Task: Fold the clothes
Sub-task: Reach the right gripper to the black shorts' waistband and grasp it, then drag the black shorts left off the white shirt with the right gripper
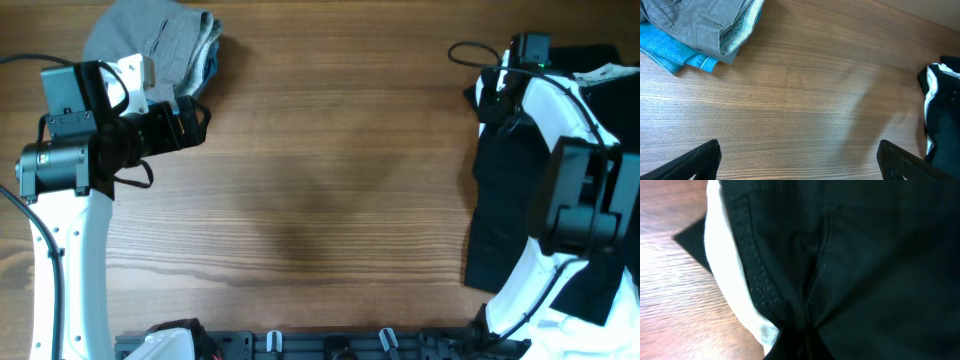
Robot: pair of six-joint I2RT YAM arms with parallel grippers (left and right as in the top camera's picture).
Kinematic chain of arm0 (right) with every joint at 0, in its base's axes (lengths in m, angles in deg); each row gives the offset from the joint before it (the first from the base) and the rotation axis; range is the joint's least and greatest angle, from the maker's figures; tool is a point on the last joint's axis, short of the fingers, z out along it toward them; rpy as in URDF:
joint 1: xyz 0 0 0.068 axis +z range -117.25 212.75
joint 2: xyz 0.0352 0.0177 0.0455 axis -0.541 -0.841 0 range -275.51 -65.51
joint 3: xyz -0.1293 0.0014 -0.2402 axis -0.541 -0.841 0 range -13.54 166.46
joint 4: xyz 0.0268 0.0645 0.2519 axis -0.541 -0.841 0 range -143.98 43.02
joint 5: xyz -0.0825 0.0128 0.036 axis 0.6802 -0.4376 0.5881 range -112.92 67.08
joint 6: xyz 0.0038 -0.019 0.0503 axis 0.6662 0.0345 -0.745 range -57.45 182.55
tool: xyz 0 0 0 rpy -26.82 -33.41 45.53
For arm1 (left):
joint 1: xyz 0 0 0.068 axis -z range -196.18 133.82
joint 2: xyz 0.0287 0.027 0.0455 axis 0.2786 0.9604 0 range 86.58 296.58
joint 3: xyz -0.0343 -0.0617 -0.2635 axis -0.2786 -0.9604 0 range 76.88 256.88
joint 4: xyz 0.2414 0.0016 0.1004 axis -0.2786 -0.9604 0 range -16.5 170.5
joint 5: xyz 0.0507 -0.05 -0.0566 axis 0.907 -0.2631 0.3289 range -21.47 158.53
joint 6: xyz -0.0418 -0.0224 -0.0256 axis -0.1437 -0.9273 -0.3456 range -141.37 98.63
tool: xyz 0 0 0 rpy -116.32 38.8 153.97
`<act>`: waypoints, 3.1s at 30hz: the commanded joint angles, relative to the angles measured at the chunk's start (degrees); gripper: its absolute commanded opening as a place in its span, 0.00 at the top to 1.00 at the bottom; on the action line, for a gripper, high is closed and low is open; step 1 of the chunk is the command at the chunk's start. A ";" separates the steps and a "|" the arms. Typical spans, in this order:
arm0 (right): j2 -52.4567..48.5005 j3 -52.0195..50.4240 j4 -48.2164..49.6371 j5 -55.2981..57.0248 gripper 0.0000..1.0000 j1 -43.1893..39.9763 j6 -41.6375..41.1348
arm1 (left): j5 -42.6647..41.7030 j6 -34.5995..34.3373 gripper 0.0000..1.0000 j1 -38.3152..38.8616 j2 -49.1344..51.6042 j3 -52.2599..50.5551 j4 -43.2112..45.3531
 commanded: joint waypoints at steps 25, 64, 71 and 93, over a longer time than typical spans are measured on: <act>-0.63 -1.81 0.26 -0.87 0.96 0.17 -3.08 | -0.68 -0.28 0.00 0.24 0.13 1.22 0.39; 26.12 15.85 -16.63 -8.55 0.23 31.56 -20.17 | -4.85 1.09 0.05 -2.16 -5.99 4.50 2.19; 31.87 15.87 -19.41 -23.17 0.23 3.04 -27.04 | -5.05 13.70 0.21 25.22 21.05 4.50 8.63; 30.75 15.82 -28.41 -23.30 0.21 0.50 -16.22 | 6.69 3.54 0.96 40.57 56.52 4.50 40.00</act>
